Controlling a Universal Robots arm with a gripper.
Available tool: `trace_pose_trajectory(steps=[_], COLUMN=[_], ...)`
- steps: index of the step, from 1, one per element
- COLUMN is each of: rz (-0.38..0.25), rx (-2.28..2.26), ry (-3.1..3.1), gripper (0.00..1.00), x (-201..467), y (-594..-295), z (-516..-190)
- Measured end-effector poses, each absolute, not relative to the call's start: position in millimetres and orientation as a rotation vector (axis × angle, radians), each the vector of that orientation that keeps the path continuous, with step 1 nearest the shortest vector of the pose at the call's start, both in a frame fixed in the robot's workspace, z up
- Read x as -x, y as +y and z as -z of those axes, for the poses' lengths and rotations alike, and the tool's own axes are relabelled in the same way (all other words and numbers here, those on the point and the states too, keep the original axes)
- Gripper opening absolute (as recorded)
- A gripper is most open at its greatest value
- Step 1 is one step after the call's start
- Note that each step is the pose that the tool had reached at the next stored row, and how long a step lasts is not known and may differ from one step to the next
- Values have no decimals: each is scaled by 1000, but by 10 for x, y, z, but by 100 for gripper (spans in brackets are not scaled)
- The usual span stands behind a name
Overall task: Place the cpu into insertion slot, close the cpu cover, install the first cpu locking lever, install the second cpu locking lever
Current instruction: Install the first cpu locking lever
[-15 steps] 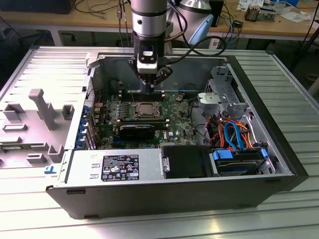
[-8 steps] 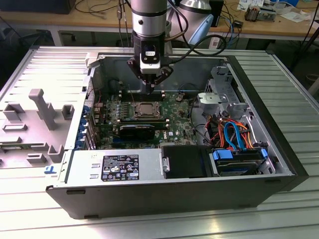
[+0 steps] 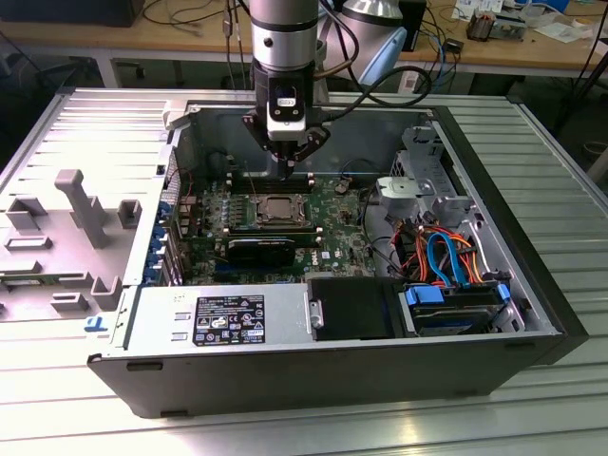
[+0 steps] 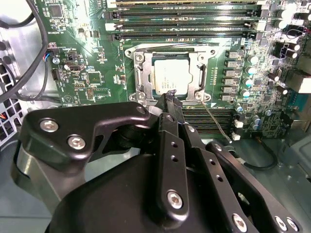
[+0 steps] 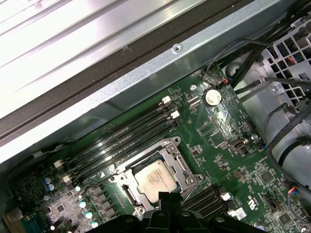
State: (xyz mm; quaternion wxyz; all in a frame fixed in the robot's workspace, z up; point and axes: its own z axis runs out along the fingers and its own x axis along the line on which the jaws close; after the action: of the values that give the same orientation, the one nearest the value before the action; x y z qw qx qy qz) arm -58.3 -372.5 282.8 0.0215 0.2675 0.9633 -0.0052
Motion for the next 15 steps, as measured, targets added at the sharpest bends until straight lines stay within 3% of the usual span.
trace_pose_trajectory(steps=[15], rz=[9], rx=[-522], ry=[3053], gripper=[11], x=[584], y=[-3728], z=[-2827])
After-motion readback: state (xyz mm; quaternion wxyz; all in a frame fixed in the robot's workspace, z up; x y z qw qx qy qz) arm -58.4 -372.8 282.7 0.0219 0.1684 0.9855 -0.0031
